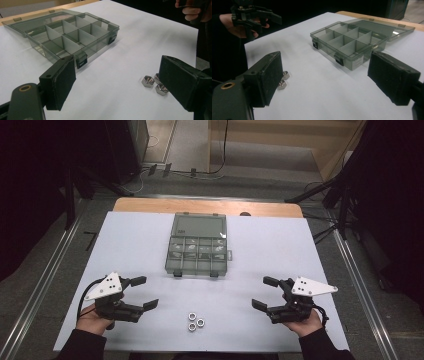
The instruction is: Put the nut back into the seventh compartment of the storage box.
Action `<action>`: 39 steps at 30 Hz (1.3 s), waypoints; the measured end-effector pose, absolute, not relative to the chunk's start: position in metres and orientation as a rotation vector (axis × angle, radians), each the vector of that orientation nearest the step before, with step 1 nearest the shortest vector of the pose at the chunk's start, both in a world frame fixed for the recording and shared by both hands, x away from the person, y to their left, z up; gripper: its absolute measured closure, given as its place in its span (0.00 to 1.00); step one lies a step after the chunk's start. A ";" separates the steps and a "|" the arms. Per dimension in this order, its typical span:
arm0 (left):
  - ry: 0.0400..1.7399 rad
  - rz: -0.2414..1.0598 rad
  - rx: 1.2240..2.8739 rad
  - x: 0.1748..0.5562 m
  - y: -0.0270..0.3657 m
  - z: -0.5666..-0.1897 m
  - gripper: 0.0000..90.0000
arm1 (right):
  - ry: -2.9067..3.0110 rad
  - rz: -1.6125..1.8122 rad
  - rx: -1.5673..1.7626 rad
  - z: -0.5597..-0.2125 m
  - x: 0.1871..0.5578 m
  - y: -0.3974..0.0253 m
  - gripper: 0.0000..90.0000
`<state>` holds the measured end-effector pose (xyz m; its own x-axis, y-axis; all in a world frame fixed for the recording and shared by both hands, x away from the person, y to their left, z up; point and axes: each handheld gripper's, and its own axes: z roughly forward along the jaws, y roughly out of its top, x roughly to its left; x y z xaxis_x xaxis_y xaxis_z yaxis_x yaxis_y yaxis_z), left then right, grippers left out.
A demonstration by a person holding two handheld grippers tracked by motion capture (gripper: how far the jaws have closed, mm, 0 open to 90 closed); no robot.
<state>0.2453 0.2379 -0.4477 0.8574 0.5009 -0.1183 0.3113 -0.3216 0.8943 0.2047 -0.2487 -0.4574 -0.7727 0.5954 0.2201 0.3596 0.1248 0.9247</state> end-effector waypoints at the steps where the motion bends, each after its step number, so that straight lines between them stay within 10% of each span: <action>1: 0.600 0.216 1.930 0.246 0.238 -0.448 0.16 | 2.194 1.707 0.939 -0.457 0.205 -0.248 0.15; 39: 0.592 0.193 1.945 0.246 0.235 -0.448 0.16 | 2.358 1.742 0.672 -0.463 0.233 -0.169 0.17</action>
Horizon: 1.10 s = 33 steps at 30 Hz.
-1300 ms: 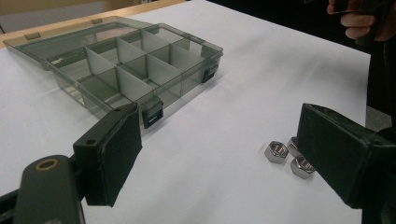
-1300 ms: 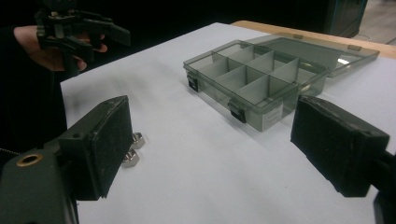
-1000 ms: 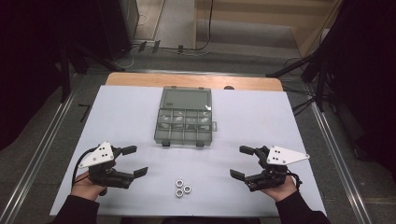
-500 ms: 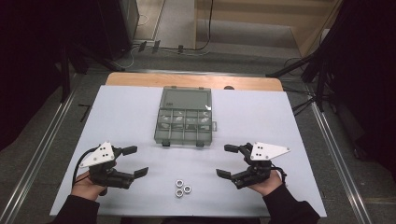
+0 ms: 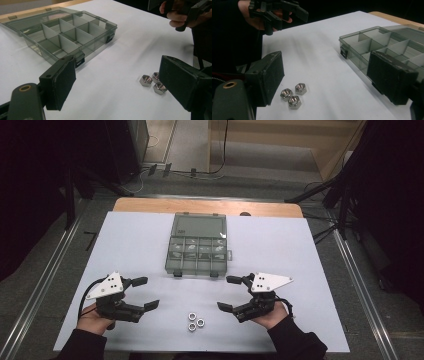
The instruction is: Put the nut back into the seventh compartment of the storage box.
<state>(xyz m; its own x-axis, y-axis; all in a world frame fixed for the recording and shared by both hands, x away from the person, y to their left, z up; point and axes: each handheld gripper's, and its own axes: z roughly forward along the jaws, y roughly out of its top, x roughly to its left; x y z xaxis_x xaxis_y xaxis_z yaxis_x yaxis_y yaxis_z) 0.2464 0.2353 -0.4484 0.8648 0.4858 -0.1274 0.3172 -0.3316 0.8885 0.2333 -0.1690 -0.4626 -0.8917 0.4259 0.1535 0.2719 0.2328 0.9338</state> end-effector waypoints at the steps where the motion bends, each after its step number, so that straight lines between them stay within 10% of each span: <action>1: 0.591 0.193 1.946 0.246 0.235 -0.448 0.16 | 2.365 1.740 0.662 -0.463 0.234 -0.165 0.17; 33: 0.607 0.183 1.968 0.247 0.237 -0.450 0.16 | 2.658 1.380 0.649 -0.449 0.240 -0.123 0.19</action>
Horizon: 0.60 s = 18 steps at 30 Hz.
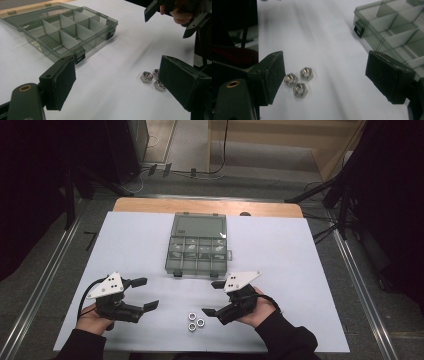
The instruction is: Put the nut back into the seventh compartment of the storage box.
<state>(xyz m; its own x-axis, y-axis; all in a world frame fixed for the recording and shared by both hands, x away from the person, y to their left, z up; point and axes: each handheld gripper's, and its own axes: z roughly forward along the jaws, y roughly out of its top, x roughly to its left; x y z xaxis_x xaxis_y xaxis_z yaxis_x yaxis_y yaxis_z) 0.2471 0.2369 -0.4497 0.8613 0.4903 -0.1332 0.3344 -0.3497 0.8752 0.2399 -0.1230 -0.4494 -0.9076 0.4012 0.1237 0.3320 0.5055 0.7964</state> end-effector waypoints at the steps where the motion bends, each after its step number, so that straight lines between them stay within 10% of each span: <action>1: 0.604 0.185 1.971 0.247 0.237 -0.450 0.16 | 2.677 1.356 0.653 -0.449 0.240 -0.122 0.19; 18: 0.615 0.177 1.988 0.247 0.236 -0.451 0.16 | 2.871 1.053 0.504 -0.447 0.245 -0.106 0.30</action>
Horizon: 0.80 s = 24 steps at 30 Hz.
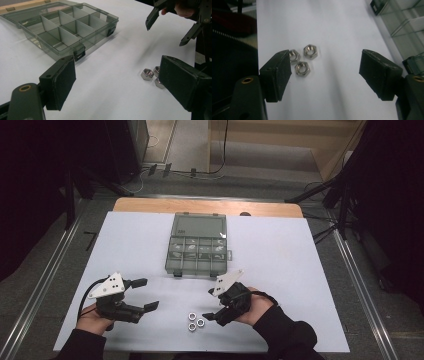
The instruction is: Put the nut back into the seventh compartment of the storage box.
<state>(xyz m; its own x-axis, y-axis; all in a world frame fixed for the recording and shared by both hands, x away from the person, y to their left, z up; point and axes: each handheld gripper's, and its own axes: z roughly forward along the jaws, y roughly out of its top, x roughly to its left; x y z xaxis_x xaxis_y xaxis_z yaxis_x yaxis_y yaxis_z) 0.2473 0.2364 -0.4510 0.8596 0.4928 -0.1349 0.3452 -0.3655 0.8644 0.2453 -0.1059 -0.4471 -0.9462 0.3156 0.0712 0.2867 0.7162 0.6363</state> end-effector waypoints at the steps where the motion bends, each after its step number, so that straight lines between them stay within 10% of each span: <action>1: 0.617 0.174 1.986 0.247 0.236 -0.451 0.16 | 2.882 1.029 0.495 -0.447 0.246 -0.105 0.30; 24: 0.610 0.163 1.996 0.247 0.236 -0.451 0.16 | 3.039 0.707 0.307 -0.453 0.246 -0.079 0.33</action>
<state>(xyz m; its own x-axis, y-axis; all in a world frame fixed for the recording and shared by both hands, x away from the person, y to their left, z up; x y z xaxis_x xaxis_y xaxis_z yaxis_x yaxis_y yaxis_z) 0.2468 0.2360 -0.4513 0.8636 0.4840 -0.1410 0.3489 -0.3719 0.8602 0.2455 -0.0790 -0.4530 -0.9808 0.1911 0.0376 0.1881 0.8791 0.4380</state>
